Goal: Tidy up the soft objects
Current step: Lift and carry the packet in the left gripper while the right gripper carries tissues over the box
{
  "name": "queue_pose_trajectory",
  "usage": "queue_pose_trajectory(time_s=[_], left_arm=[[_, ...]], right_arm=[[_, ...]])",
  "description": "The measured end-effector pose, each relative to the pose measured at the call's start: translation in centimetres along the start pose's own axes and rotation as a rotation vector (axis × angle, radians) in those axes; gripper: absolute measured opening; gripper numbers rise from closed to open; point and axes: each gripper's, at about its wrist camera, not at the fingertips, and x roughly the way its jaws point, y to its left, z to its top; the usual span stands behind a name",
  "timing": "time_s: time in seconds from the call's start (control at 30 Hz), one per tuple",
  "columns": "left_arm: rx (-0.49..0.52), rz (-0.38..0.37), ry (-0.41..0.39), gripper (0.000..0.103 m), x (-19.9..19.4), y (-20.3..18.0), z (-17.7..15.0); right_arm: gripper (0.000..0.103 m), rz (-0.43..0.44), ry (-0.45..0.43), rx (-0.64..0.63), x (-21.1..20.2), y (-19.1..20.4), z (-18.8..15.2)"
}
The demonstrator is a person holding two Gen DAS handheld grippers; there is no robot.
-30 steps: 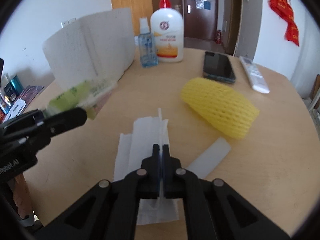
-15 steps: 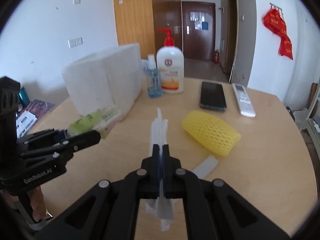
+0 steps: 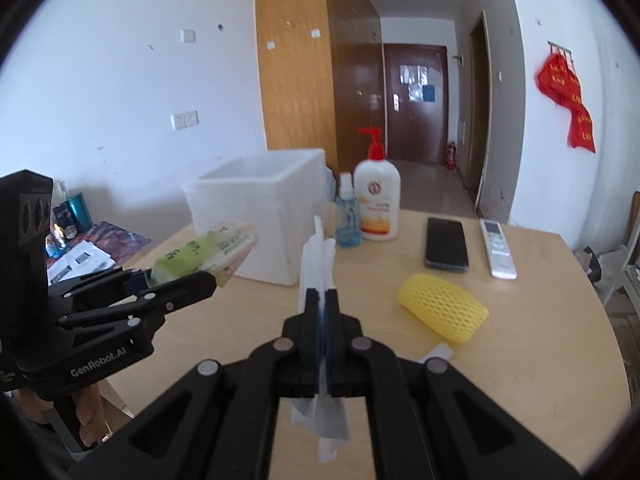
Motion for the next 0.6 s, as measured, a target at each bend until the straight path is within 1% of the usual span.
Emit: queue_pose_trajectory(time_s=[0.1, 0.3, 0.6], left_arm=[[0.005, 0.027, -0.030, 0.031, -1.5, 0.1, 0.2], [0.016, 0.060, -0.076, 0.031, -3.7, 0.4, 0.6], [0.029, 0.107, -0.124, 0.031, -6.8, 0.6, 0.8]], right_arm=[[0.004, 0.022, -0.031, -0.005, -1.0, 0.8, 0.3], [0.004, 0.055, -0.081, -0.022, -2.5, 1.9, 0.6], [0.004, 0.097, -0.147, -0.042, -4.4, 3.6, 1.1]])
